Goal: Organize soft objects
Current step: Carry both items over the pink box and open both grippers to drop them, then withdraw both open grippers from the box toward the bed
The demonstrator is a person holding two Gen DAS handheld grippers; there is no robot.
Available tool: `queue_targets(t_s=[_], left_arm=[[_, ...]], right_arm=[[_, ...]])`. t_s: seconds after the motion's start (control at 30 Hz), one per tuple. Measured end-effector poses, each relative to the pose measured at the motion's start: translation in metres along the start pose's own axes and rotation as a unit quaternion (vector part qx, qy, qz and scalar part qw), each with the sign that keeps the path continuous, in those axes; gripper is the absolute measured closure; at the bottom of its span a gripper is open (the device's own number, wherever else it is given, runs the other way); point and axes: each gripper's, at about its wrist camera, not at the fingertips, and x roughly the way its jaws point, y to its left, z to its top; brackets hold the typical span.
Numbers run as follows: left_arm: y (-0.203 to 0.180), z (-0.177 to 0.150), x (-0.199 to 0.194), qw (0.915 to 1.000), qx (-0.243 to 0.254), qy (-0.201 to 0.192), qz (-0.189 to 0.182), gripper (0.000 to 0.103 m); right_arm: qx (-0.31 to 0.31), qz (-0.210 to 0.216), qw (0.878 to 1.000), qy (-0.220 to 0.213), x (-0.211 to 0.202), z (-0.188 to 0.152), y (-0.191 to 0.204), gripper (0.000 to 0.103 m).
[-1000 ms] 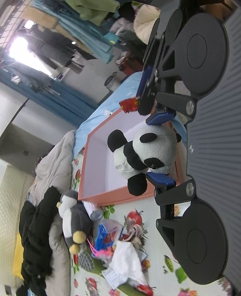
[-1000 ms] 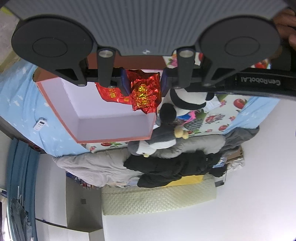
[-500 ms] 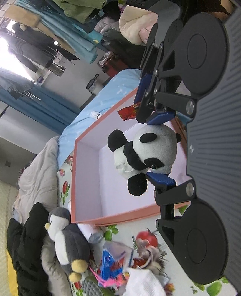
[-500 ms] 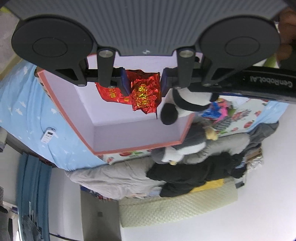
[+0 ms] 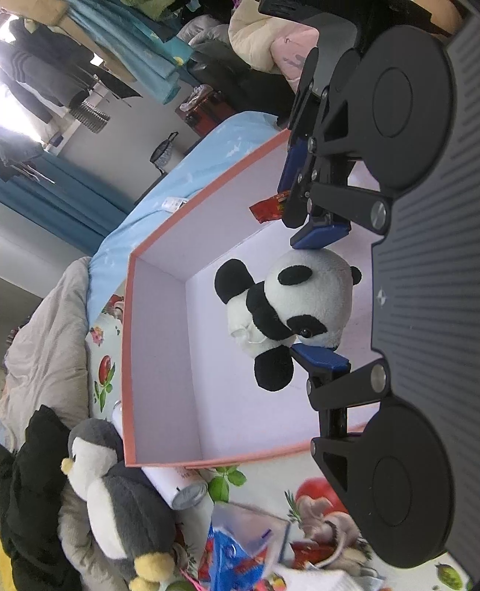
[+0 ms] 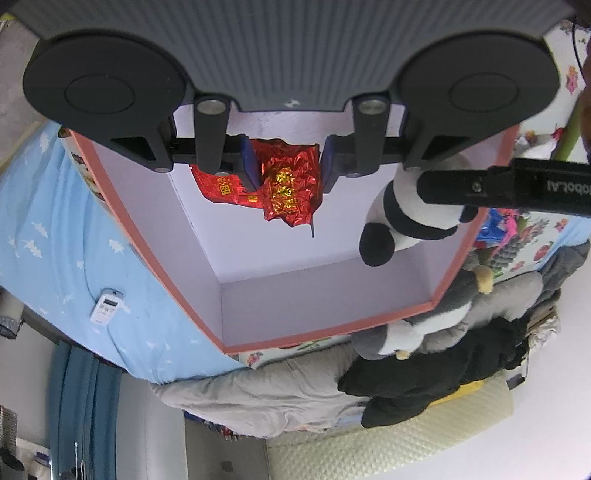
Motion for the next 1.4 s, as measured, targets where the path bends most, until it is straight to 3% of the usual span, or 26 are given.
queue_targets(t_s=[0.1,0.2,0.5,0.7,0.9,1.1,1.4], left_arm=[[0.003,0.007,0.017,1.0,-0.004,0.008,-0.002,0.034],[0.006,0.011,0.028,0.9999,-0.013,0.007,0.003,0.032],[0.007,0.013,0.022,1.0,-0.003,-0.003,0.007,0.032],[0.001,0.0,-0.008,0.9997,-0.002,-0.019,0.017,0.032],[-0.009,-0.013,-0.055,0.9979,-0.023,-0.056,0.025,0.032],[-0.027,-0.036,-0.1,0.9954,-0.011,-0.092,0.025,0.032],[-0.033,-0.082,-0.152,0.994,-0.018,-0.099,0.043,0.032]], right_arm=[[-0.015,-0.029,0.999,0.004,0.011,0.002,-0.001,0.062],[-0.006,-0.019,1.0,0.012,0.019,0.005,-0.006,0.046],[0.001,-0.003,1.0,-0.003,0.001,0.003,-0.002,0.046],[-0.005,0.017,1.0,-0.022,-0.03,0.0,0.009,0.046],[-0.017,0.026,0.998,-0.047,-0.067,-0.008,0.02,0.046],[-0.018,0.039,0.998,-0.056,-0.102,-0.022,0.028,0.046],[-0.028,0.066,0.995,-0.069,-0.14,-0.038,0.046,0.046]])
